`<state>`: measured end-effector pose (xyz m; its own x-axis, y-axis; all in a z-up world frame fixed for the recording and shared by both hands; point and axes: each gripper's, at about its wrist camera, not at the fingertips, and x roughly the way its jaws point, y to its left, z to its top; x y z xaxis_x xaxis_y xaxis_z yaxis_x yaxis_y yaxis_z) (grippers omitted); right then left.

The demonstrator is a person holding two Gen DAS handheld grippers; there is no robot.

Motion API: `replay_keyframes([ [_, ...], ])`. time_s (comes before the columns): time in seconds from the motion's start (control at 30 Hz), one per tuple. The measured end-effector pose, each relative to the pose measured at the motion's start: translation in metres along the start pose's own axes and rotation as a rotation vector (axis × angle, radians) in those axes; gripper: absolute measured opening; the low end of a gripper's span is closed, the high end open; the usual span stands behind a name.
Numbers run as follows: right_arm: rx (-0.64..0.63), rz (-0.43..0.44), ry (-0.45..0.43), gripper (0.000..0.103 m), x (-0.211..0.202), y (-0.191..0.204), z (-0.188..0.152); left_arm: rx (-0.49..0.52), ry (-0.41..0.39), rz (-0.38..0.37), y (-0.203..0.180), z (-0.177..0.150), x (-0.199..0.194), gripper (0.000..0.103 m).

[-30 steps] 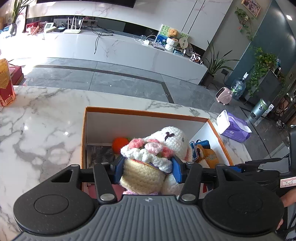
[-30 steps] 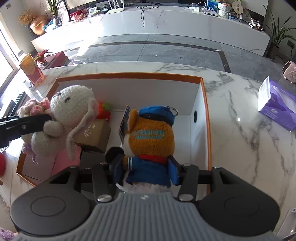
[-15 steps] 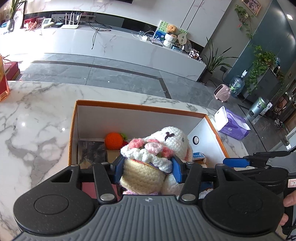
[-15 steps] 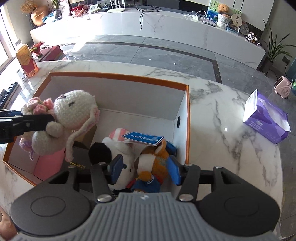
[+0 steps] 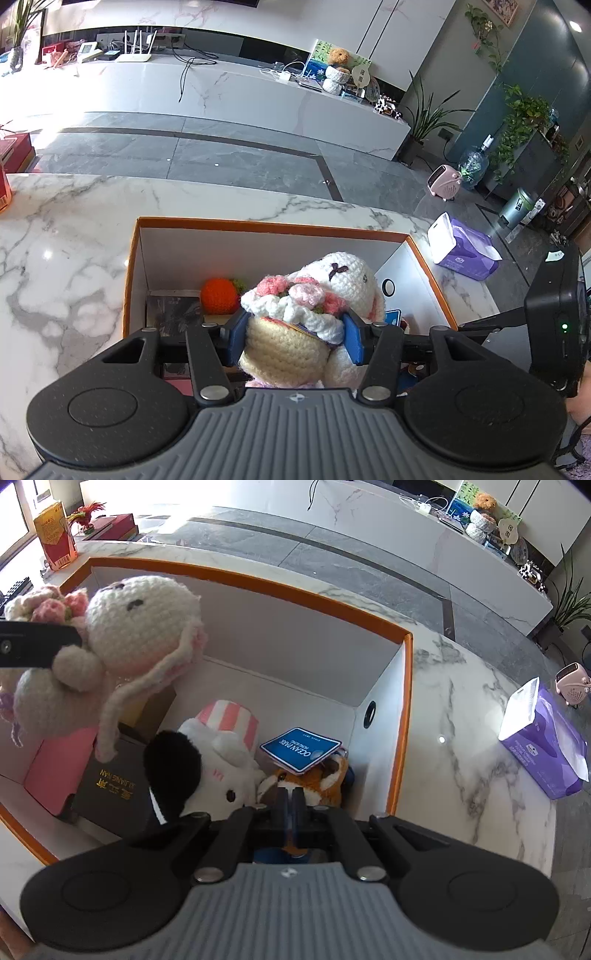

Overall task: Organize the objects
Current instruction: 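Lower and release the bear plush in the box while the left gripper releases the sheep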

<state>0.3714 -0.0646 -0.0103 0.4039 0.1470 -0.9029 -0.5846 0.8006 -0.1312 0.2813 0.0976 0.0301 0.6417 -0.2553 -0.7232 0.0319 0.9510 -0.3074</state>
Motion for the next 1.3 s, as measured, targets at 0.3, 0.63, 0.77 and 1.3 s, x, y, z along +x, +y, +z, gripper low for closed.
replay_keyframes([
  [0.3,0.024,0.034,-0.139,0.001,-0.041,-0.026,0.001,0.326,0.026,0.006,-0.043,0.02,0.041,0.06],
  [0.63,-0.006,0.039,-0.172,0.002,-0.031,-0.038,0.015,0.553,0.092,-0.048,-0.083,0.025,0.088,0.06],
  [0.77,0.007,0.027,-0.184,0.002,-0.028,-0.05,0.017,0.598,0.117,-0.047,-0.088,0.018,0.108,0.061],
  [1.3,-0.005,0.031,-0.205,0.003,-0.023,-0.046,0.017,0.487,0.096,-0.05,-0.069,0.022,0.083,0.049],
])
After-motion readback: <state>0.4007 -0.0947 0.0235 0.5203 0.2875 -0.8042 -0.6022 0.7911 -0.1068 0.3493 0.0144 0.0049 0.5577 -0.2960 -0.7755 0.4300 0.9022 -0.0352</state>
